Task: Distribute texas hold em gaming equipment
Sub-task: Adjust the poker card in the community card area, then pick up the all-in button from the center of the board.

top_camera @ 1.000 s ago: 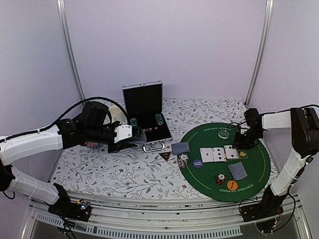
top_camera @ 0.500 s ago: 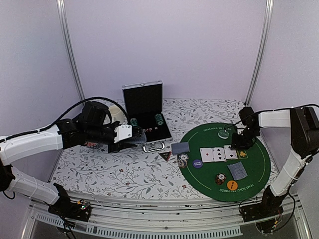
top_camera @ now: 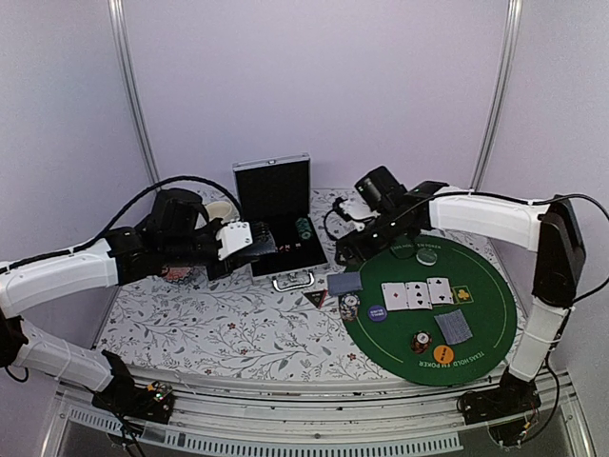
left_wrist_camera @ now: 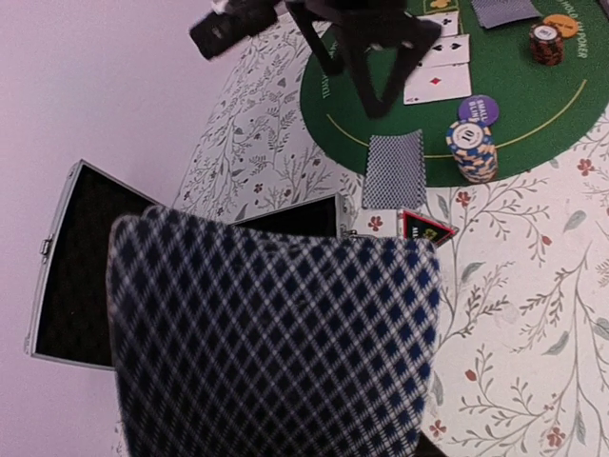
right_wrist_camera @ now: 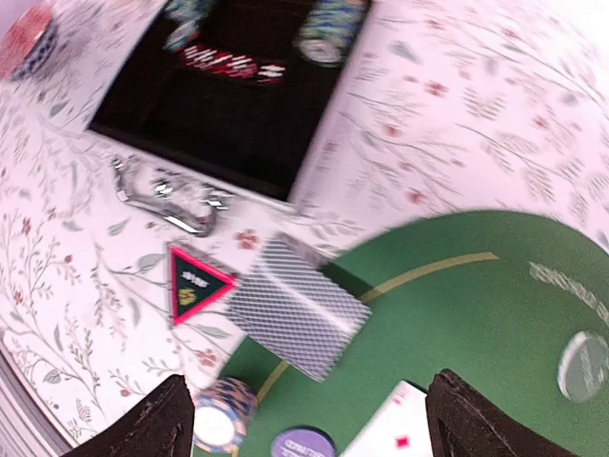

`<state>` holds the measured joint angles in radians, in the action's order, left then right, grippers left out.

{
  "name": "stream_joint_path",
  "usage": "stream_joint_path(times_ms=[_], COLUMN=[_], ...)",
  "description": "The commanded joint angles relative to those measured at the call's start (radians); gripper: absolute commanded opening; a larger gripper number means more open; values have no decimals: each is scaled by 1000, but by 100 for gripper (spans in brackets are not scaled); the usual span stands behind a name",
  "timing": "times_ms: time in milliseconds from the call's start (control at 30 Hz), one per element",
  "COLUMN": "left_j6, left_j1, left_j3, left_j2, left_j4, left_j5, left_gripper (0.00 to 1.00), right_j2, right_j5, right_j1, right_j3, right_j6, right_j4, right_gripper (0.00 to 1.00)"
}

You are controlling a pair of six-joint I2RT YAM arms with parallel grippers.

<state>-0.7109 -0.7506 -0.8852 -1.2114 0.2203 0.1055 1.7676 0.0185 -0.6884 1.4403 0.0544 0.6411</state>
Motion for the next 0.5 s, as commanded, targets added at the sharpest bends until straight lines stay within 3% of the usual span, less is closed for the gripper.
stream_joint_path(times_ms=[0,300,467], left_j6=[71,190,180], left_j1=[36,148,152], left_j3=[-8,-64,-59], left_j2=[5,-41,-32], left_j4=[-107,-135,-131], left_j5=[-138,-227,-177], left_gripper=[36,36,36], right_j2=[188,449,532], right_j5=[45,102,101], right_j1=[-113,-152,-151], right_j3=[115,346,394], right_j6=[-182,-324,-370], right_j4=[29,62,117], right_gripper=[88,89,89])
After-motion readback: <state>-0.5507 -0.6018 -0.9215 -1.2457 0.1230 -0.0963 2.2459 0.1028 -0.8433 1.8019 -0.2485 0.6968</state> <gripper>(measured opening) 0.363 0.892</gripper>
